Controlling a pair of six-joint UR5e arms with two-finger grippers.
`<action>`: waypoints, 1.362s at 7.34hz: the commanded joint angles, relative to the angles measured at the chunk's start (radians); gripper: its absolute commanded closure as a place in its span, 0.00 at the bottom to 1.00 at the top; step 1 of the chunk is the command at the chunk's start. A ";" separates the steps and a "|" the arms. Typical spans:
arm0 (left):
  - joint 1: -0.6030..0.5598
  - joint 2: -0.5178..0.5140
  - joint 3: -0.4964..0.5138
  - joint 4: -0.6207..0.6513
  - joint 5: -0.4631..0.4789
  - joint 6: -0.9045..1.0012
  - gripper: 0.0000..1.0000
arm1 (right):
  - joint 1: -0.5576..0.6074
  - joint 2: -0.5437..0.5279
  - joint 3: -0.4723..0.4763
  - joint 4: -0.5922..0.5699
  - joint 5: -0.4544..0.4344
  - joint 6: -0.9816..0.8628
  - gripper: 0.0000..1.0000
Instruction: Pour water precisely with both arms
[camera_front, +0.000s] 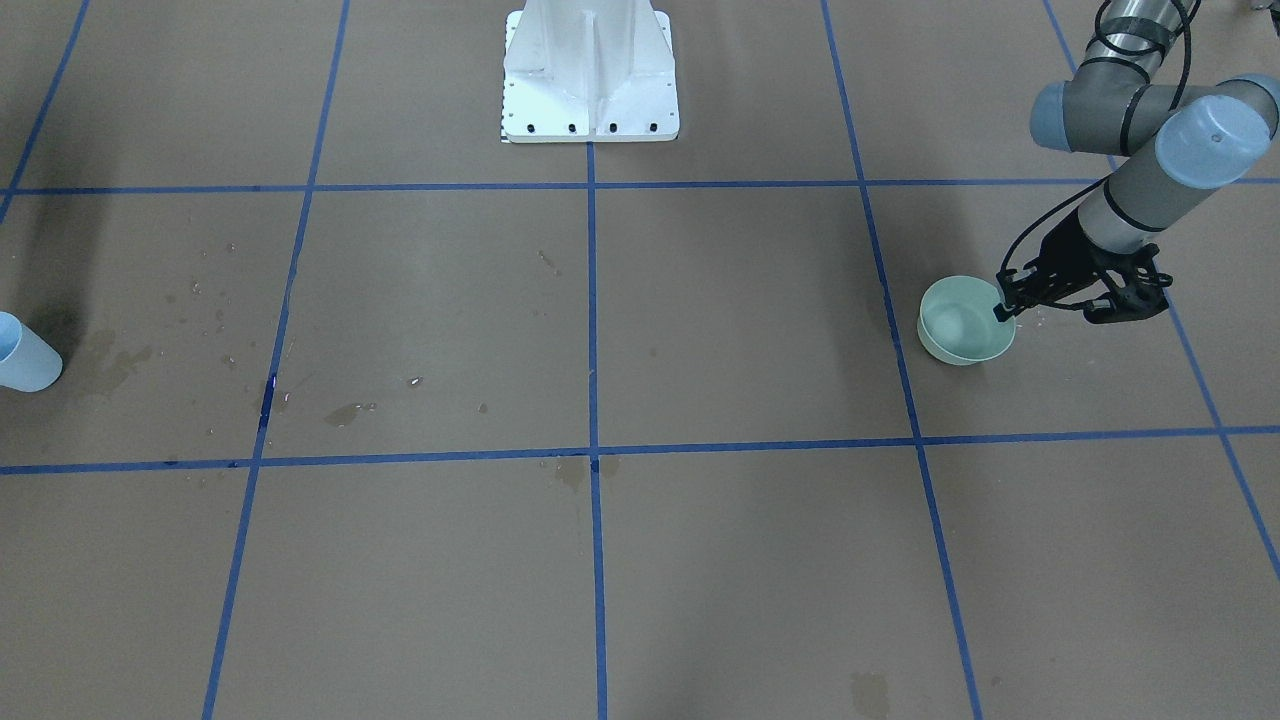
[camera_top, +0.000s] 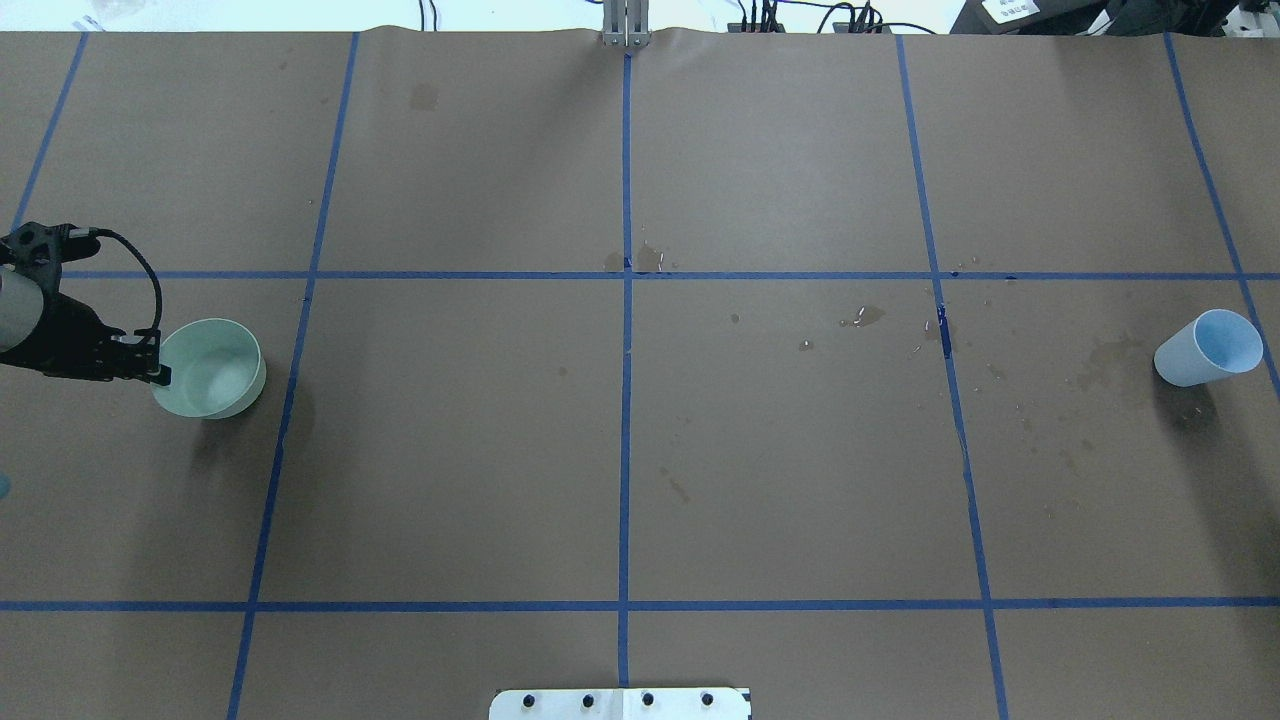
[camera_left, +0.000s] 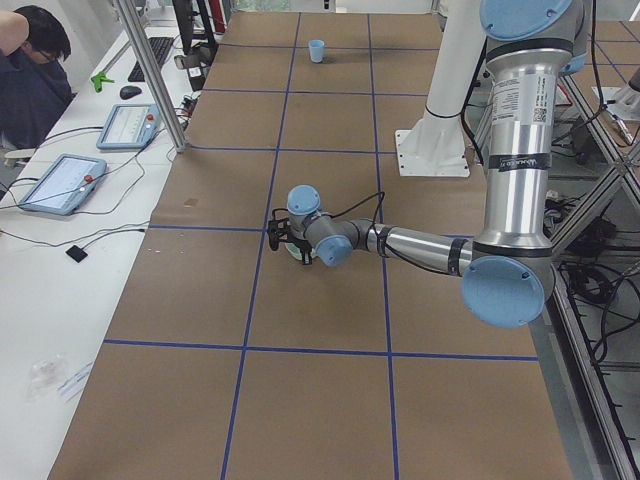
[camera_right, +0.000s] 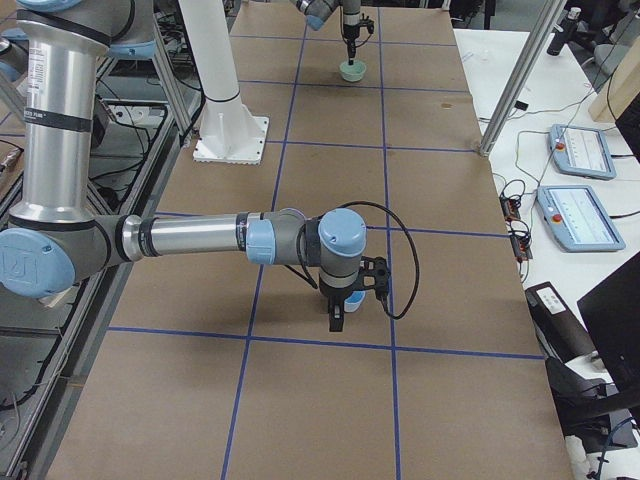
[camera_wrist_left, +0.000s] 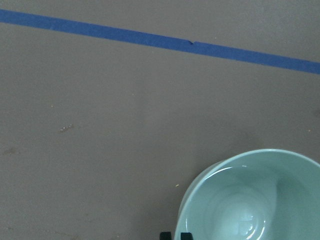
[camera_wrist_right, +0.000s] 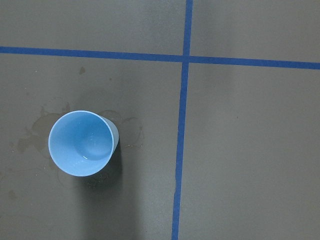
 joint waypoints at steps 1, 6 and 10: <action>-0.051 -0.078 -0.033 0.107 -0.075 -0.003 1.00 | 0.002 -0.008 0.000 0.000 0.006 -0.001 0.00; 0.096 -0.664 0.001 0.644 -0.030 -0.255 1.00 | 0.014 -0.029 0.017 0.014 0.006 -0.002 0.00; 0.298 -0.789 0.247 0.380 0.165 -0.479 1.00 | 0.012 -0.020 0.017 0.012 0.006 -0.002 0.00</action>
